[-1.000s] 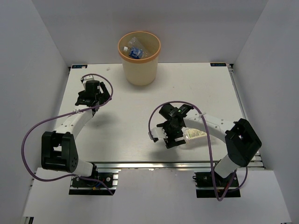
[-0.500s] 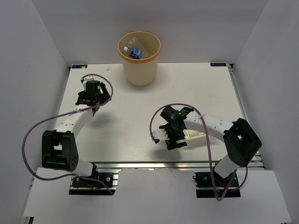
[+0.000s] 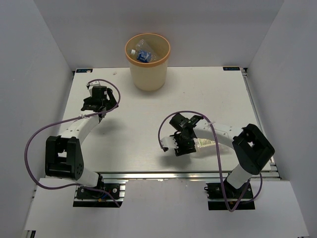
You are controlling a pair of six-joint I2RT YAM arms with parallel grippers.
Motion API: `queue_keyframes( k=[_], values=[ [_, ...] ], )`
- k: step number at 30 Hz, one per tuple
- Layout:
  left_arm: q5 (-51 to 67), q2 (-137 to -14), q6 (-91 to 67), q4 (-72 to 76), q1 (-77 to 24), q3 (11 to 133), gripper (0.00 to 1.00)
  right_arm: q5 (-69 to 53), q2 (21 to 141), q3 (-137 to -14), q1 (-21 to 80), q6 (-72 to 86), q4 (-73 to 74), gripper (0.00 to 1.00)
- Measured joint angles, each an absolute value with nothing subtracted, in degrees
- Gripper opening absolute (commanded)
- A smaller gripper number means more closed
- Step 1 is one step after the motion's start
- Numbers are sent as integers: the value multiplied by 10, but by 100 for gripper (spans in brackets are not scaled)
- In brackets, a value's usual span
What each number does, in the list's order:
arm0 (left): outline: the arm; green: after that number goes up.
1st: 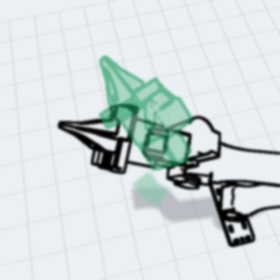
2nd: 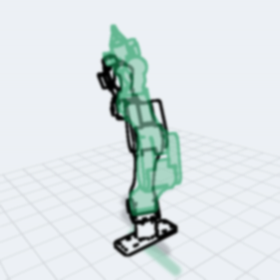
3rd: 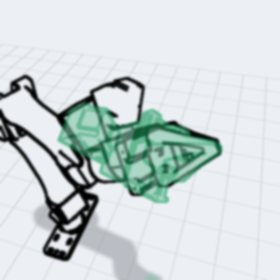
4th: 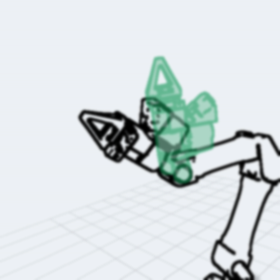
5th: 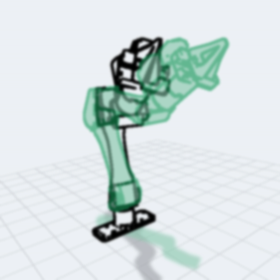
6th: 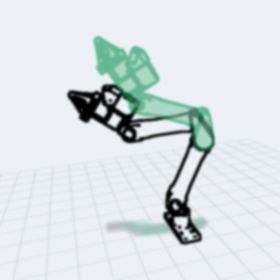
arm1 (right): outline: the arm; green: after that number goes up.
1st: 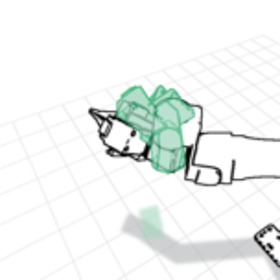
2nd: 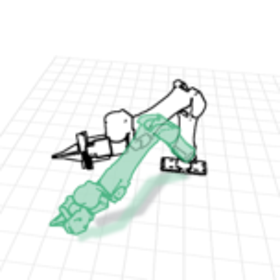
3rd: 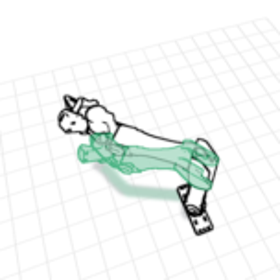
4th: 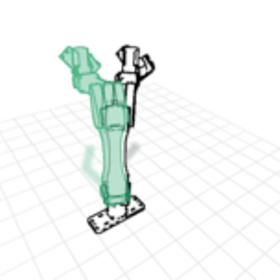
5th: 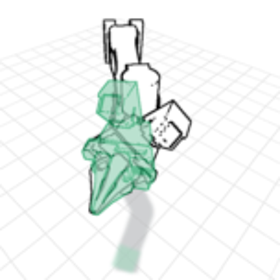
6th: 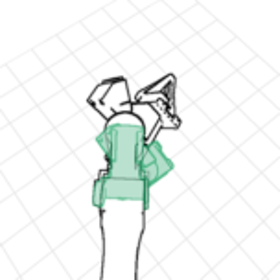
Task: Put the plastic bottles in the bin
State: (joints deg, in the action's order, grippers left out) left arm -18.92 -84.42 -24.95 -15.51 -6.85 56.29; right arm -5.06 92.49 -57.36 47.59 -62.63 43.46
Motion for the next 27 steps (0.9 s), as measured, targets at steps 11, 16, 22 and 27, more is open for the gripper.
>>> queue_keyframes(
  k=[11,16,22,27],
  values=[
    [-196,-861,-254,-164,-69,564,98,18,935,-568,476,-617,413,0],
    [-196,-873,-260,-167,-69,572,98,69,933,-590,476,-608,419,0],
    [-189,-867,-260,-161,-69,571,98,123,932,-788,456,-569,406,0],
    [-182,-842,-260,-148,-69,563,98,149,873,-837,439,-556,202,0]
  ],
)
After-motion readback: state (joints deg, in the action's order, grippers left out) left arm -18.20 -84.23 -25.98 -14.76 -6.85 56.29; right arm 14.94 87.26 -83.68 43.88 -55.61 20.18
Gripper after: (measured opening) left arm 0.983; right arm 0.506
